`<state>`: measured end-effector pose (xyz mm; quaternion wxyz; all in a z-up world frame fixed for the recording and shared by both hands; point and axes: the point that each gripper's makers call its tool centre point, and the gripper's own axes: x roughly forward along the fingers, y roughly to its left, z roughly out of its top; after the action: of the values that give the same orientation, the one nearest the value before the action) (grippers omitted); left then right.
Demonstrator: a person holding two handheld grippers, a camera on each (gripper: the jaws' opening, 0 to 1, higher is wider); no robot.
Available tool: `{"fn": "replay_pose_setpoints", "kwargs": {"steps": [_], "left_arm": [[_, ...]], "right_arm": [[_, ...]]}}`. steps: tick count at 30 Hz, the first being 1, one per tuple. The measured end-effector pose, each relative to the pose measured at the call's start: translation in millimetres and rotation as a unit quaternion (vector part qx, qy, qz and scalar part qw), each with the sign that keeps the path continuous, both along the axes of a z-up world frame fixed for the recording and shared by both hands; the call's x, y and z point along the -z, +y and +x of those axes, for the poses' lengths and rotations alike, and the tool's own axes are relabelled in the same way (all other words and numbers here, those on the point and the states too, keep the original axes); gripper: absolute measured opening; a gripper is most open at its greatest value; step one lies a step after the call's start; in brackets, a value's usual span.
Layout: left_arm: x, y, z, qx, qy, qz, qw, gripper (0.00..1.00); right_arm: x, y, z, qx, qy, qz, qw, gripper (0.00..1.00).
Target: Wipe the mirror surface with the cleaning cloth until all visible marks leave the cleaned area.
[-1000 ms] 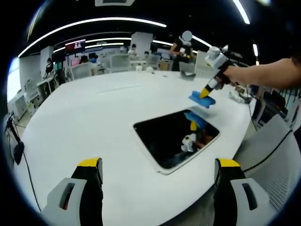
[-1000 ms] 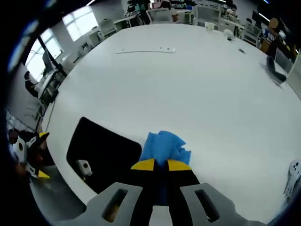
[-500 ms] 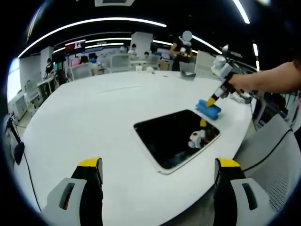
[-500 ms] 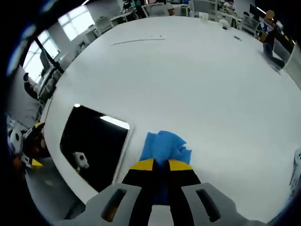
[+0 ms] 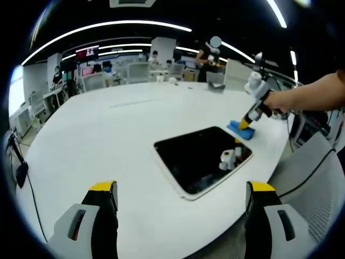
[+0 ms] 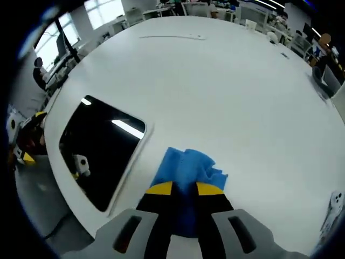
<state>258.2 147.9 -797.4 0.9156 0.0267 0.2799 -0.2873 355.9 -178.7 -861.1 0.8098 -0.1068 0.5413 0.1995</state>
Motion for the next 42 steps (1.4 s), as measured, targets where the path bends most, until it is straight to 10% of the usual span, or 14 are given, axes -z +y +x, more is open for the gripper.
{"fn": "replay_pose_setpoints", "kwargs": {"steps": [30,42], "left_arm": [[0.6,1,0.5,-0.005,0.002,0.000,1.0000,0.99],[-0.8,1,0.7,-0.006,0.000,-0.005,1.0000,0.99]], "right_arm": [[2.2,17,-4,-0.007,-0.041,-0.010,0.9991,0.37],[-44.2,29,7,-0.013,-0.140,0.062,0.9881,0.66]]}}
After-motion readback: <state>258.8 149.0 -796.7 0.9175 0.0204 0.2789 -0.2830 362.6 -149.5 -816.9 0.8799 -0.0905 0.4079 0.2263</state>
